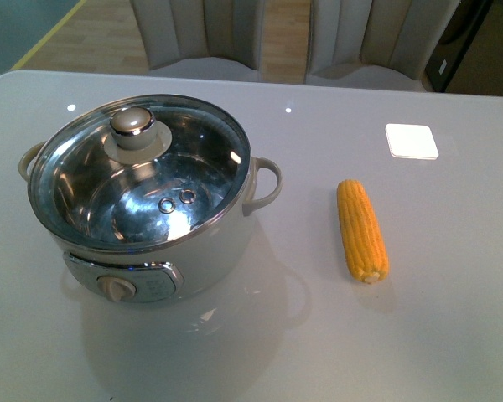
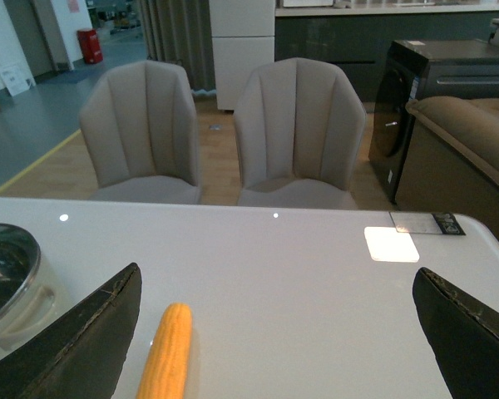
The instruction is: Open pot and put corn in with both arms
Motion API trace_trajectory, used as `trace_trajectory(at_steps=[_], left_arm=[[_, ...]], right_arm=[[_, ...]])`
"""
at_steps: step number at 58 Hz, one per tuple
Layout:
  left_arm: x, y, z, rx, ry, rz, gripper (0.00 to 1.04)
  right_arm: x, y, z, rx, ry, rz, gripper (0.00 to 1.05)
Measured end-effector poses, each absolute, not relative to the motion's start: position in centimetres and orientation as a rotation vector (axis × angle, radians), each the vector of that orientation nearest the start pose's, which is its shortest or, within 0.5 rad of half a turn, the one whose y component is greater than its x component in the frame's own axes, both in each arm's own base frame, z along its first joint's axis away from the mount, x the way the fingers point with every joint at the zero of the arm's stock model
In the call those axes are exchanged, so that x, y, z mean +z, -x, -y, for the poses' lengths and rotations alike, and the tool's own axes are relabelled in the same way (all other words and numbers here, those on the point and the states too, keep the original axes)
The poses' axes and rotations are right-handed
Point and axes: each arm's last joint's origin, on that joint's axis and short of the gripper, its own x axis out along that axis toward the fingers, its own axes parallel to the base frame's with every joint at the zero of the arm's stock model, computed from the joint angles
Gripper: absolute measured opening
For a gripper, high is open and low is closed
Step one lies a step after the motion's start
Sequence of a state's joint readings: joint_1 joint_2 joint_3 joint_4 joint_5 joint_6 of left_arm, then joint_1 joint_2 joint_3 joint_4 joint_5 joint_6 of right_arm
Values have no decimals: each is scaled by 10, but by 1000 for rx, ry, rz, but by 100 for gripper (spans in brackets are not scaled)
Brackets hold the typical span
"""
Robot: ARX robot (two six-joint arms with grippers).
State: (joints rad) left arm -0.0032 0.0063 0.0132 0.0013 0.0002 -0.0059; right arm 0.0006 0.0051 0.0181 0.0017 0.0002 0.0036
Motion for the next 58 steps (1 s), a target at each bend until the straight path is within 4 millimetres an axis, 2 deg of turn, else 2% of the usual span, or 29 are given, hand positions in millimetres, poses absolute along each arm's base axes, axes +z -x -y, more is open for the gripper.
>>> trace_trajectory(at_steps=[23, 25, 31, 38, 50, 58], left_arm=[[168, -97, 0, -3, 6, 8, 98], [167, -97, 0, 21, -3, -59, 98], [164, -99, 1, 51, -33, -404, 98], [165, -102, 2, 27, -48, -476, 98], [188, -126, 4, -1, -52, -437, 98], [195, -156, 9, -28, -70, -403, 98]], right_arm=[[169, -97, 0, 0, -4, 15, 96], [169, -97, 0, 0, -4, 15, 96], [169, -97, 0, 1, -4, 15, 96], [169, -97, 0, 0, -4, 15, 96], [169, -97, 0, 0, -4, 14, 96], [169, -97, 0, 0, -4, 15, 96]])
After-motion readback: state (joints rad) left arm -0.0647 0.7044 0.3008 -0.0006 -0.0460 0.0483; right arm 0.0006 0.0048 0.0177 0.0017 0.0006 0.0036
